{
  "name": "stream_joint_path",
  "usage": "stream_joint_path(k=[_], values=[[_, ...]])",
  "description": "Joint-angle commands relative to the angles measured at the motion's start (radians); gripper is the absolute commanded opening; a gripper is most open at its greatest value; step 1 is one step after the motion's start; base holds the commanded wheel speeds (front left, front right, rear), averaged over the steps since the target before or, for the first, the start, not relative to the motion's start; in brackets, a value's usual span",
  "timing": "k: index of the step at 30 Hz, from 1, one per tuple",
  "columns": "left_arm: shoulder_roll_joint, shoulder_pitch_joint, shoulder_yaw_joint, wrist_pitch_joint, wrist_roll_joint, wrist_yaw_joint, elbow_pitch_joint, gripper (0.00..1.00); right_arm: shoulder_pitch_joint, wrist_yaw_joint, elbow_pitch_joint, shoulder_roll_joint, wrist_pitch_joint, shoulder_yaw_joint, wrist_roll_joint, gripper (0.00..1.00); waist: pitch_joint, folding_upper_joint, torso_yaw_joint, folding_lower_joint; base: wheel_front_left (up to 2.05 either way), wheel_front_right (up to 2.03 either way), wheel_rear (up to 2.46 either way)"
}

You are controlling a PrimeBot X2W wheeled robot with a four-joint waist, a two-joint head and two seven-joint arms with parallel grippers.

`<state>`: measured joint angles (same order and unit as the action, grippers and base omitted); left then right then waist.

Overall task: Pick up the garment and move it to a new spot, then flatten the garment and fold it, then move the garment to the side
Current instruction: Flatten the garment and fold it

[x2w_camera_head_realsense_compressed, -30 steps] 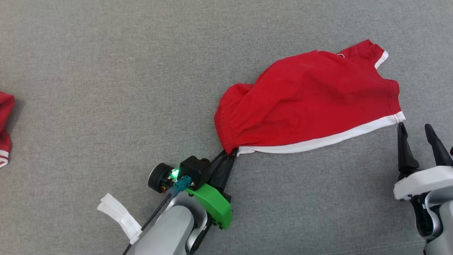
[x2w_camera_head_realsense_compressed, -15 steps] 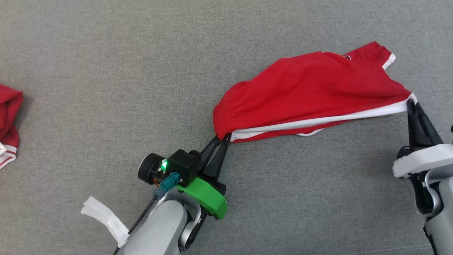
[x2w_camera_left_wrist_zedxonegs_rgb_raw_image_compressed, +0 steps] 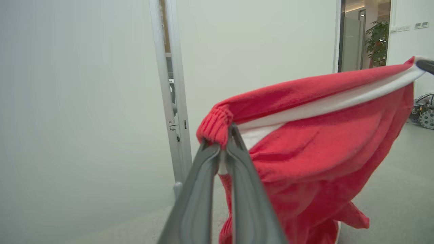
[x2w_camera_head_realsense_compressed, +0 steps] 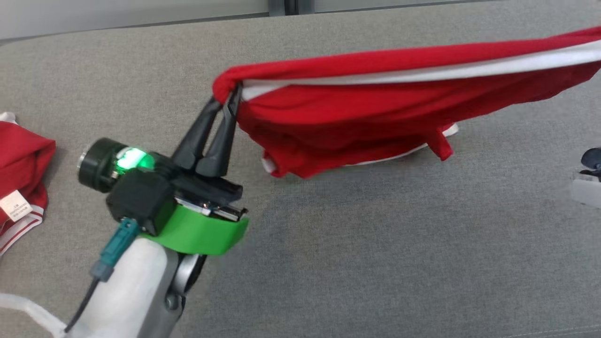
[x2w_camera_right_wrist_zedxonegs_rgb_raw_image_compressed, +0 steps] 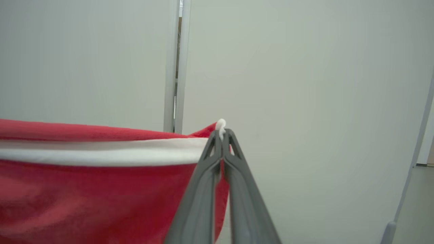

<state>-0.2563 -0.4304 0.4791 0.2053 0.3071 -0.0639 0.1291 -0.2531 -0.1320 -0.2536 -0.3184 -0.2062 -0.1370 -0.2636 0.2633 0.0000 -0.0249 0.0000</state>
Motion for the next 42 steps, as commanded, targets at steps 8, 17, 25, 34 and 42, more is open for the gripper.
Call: stream_joint_path(k=[8,17,25,34,42], values=[[-0.081,-0.121,-0.088,-0.093,-0.023,-0.031,0.209,0.0,-0.087,0.003,-0.192,-0.052,0.125,-0.05,-0.003,0.0,-0.076,0.0,-0.003,0.0,0.0,0.0,0.0],[-0.072,-0.185,-0.115,-0.128,0.027,-0.025,0.21,0.0,-0.163,0.003,-0.148,-0.072,0.176,-0.003,-0.058,0.0,-0.034,0.0,-0.016,0.0,0.0,0.0,0.0],[-0.003,-0.397,-0.132,-0.082,0.103,0.039,-0.048,0.0,-0.395,0.003,0.04,-0.104,0.146,0.07,-0.134,0.0,0.113,0.0,-0.02,0.0,0.0,0.0,0.0],[0.107,-0.777,-0.177,0.035,0.144,0.108,-0.538,0.0,-0.849,0.002,0.438,-0.045,0.059,0.227,-0.21,0.0,0.213,0.0,-0.055,0.0,0.0,0.0,0.0],[0.135,-0.901,-0.228,0.059,0.135,0.126,-0.945,0.0,-1.054,0.002,0.866,0.105,-0.036,0.386,-0.211,0.0,0.216,0.0,-0.093,0.0,0.0,0.0,0.0]])
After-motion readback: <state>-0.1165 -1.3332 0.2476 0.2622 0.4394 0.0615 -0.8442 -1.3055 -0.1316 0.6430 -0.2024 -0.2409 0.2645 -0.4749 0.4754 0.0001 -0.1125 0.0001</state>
